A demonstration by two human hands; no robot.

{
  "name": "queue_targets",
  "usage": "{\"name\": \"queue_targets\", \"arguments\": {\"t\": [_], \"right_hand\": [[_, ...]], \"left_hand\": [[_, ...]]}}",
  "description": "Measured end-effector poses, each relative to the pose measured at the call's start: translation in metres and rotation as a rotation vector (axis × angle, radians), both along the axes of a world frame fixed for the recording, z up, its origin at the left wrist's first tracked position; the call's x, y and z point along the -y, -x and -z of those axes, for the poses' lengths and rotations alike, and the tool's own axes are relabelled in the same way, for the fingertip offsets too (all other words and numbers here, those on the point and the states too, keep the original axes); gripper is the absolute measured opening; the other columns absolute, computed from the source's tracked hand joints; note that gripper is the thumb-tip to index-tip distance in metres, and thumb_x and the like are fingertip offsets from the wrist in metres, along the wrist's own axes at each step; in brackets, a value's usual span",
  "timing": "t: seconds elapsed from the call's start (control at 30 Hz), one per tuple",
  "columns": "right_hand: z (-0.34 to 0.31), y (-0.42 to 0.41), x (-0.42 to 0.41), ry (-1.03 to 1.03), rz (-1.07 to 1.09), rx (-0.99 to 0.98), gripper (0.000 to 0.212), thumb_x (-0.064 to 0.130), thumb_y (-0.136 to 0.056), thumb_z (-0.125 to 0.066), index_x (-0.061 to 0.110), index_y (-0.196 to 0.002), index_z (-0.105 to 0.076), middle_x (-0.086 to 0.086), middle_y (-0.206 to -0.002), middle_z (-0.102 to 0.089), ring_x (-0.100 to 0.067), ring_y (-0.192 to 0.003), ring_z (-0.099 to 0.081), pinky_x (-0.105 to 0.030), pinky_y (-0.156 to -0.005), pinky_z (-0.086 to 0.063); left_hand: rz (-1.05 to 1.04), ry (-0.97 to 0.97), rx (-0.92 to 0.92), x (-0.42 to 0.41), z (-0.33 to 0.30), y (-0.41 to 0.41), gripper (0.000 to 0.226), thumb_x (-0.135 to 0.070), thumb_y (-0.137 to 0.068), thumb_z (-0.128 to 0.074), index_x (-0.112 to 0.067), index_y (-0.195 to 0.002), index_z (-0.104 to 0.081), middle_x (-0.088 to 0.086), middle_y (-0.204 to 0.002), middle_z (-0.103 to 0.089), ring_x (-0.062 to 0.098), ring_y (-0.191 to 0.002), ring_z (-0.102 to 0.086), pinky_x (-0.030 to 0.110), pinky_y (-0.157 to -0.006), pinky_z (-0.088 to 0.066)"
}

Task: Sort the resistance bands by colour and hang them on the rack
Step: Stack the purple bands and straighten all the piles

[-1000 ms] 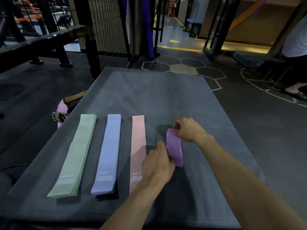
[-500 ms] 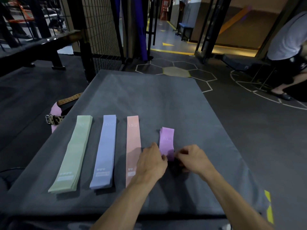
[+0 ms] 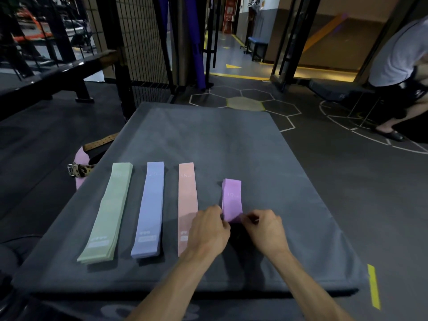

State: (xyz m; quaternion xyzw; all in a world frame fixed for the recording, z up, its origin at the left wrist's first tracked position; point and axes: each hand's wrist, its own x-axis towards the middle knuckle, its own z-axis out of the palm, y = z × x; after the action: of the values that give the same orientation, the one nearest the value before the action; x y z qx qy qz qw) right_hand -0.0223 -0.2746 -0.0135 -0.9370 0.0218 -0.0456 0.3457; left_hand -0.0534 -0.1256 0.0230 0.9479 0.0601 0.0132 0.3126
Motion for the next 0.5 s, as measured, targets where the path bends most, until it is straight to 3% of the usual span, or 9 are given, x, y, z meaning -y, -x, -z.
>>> {"name": "queue_targets", "arguments": {"t": [0.1, 0.2, 0.27, 0.33, 0.43, 0.5], "right_hand": [[-0.001, -0.002, -0.002, 0.048, -0.011, -0.024, 0.041, 0.027, -0.091, -0.068, 0.016, -0.053, -0.054, -0.004, -0.060, -0.065, -0.028, -0.062, -0.063, -0.036, -0.060, -0.052], [-0.011, -0.011, 0.000, 0.125, -0.024, -0.087, 0.049, 0.026, -0.087, -0.066, 0.013, -0.048, -0.039, -0.002, -0.047, -0.042, -0.032, -0.059, -0.040, -0.031, -0.055, -0.037], [-0.020, -0.024, 0.000, 0.144, 0.007, -0.139, 0.041, 0.025, -0.086, -0.063, 0.010, -0.054, -0.043, -0.004, -0.051, -0.043, -0.033, -0.061, -0.041, -0.029, -0.057, -0.034], [-0.028, -0.043, -0.002, 0.131, 0.047, -0.168, 0.032, 0.028, -0.087, -0.061, 0.007, -0.064, -0.053, -0.006, -0.059, -0.051, -0.034, -0.066, -0.049, -0.028, -0.060, -0.037], [-0.029, -0.064, -0.011, 0.106, 0.045, -0.248, 0.034, 0.033, -0.091, -0.060, 0.009, -0.068, -0.057, -0.005, -0.064, -0.055, -0.033, -0.071, -0.054, -0.028, -0.063, -0.040], [-0.022, -0.072, -0.016, 0.142, 0.038, -0.266, 0.037, 0.035, -0.093, -0.061, 0.010, -0.066, -0.055, -0.004, -0.062, -0.053, -0.032, -0.070, -0.053, -0.027, -0.063, -0.039]], "left_hand": [[0.034, -0.012, 0.006, 0.002, 0.002, 0.001, 0.018, -0.022, -0.098, -0.055, -0.017, -0.113, -0.063, 0.001, -0.116, -0.068, 0.016, -0.093, -0.051, 0.021, -0.070, -0.034], [0.032, -0.013, -0.009, -0.001, 0.003, -0.002, 0.016, -0.023, -0.098, -0.055, -0.018, -0.111, -0.063, -0.001, -0.113, -0.069, 0.014, -0.093, -0.052, 0.023, -0.072, -0.038], [0.016, 0.001, -0.023, -0.003, 0.004, -0.008, 0.011, -0.024, -0.098, -0.056, -0.018, -0.105, -0.061, 0.000, -0.107, -0.070, 0.017, -0.093, -0.057, 0.027, -0.071, -0.040], [0.009, 0.020, -0.056, -0.005, 0.002, -0.013, 0.010, -0.025, -0.098, -0.055, -0.018, -0.092, -0.056, 0.002, -0.095, -0.067, 0.016, -0.080, -0.055, 0.025, -0.064, -0.038], [0.019, 0.081, -0.137, -0.003, 0.004, -0.019, 0.023, -0.023, -0.097, -0.053, -0.019, -0.074, -0.051, 0.000, -0.079, -0.058, 0.011, -0.059, -0.045, 0.020, -0.047, -0.028], [0.012, 0.089, -0.156, -0.001, 0.005, -0.022, 0.024, -0.022, -0.096, -0.053, -0.018, -0.072, -0.052, 0.001, -0.077, -0.058, 0.013, -0.060, -0.046, 0.021, -0.048, -0.028]]}}
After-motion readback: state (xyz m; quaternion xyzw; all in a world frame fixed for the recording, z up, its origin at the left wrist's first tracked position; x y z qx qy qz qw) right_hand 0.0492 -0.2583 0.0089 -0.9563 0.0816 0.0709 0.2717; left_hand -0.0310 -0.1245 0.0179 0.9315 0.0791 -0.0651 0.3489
